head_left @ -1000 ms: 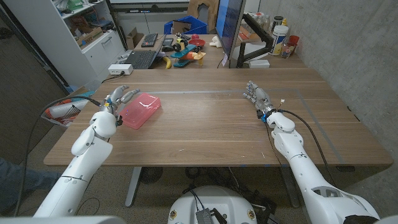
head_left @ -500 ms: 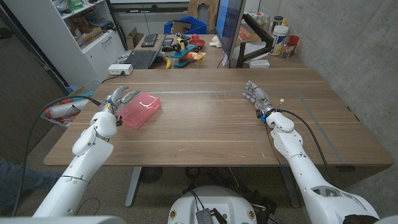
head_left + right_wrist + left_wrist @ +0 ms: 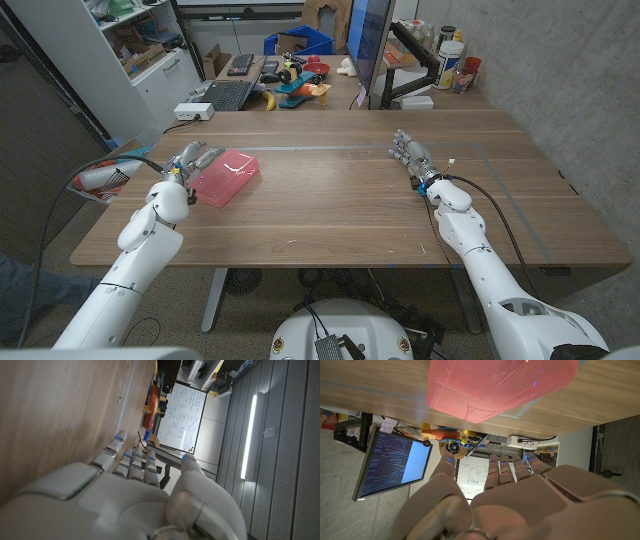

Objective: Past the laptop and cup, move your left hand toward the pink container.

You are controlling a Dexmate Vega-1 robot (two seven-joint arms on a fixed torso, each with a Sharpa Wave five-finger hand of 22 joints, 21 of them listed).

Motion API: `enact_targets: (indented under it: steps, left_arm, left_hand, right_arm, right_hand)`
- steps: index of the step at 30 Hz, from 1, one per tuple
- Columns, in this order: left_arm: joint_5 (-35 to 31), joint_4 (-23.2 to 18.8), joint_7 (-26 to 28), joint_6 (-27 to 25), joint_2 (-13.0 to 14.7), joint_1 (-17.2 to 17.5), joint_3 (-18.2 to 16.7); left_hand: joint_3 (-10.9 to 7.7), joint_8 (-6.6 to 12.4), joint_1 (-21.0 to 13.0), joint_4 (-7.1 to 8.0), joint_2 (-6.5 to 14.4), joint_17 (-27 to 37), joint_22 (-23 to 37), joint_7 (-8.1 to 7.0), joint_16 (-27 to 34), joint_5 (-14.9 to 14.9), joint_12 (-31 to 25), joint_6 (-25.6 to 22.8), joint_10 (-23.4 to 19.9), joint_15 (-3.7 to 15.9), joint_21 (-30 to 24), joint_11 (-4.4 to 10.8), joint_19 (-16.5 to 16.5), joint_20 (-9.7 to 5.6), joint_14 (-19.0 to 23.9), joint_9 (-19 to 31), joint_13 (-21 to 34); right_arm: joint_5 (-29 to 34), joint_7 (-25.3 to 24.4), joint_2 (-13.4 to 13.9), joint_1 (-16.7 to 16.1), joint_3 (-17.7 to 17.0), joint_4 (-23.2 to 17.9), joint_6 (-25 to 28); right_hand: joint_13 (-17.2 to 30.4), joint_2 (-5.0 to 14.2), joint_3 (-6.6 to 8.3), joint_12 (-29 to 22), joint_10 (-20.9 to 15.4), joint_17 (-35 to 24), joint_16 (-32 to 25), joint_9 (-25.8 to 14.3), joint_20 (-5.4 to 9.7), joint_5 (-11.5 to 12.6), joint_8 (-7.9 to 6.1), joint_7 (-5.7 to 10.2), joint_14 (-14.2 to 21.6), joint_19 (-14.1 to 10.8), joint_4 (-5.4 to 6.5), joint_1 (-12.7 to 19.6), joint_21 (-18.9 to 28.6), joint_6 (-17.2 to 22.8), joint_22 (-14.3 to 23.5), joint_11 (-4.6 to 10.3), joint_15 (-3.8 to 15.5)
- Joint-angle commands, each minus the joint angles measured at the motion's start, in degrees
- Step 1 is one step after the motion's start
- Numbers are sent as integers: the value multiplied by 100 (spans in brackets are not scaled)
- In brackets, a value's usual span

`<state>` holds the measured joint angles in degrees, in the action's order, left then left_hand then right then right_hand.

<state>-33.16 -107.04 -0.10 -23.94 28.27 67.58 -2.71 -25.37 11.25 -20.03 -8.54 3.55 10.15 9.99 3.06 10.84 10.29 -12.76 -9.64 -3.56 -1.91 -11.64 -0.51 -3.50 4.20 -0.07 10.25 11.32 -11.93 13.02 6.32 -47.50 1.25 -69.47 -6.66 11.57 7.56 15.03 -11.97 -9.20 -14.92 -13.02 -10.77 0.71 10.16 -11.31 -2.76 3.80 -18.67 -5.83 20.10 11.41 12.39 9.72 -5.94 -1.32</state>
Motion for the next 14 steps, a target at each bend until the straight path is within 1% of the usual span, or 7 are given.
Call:
enact_targets:
  steps: [1,7,14]
  left_arm:
    - [21,90,16,42,18,-46,33]
    - [27,113,10,36,28,-58,42]
    - [31,145,24,43,41,-56,43]
  left_hand:
    - [-10,11,-57,-30,10,10,32,14,11,42,-23,-52,-54,-31,9,14,3,57,49,24,11]
    - [-8,9,-63,-29,8,10,33,13,9,41,-22,-59,-59,-28,10,-3,4,59,51,24,12]
    - [-7,7,-72,-27,6,10,33,13,8,41,-21,-67,-66,-25,11,13,4,57,55,25,12]
  right_arm:
    - [27,-25,-2,3,24,-76,46]
    - [38,-16,-16,45,39,-16,29]
    - [71,16,-49,167,71,185,-41]
  right_hand:
    - [24,27,-17,-10,-54,-4,-5,-13,8,36,4,4,25,-63,-9,-8,-25,55,9,19,1]
    - [24,26,-19,-8,-51,-4,-5,-13,12,35,5,7,25,-61,-8,-11,-27,55,9,13,3]
    - [24,28,-19,-11,-60,-3,-5,-13,10,36,6,7,27,-62,-8,-10,-27,52,9,15,-1]
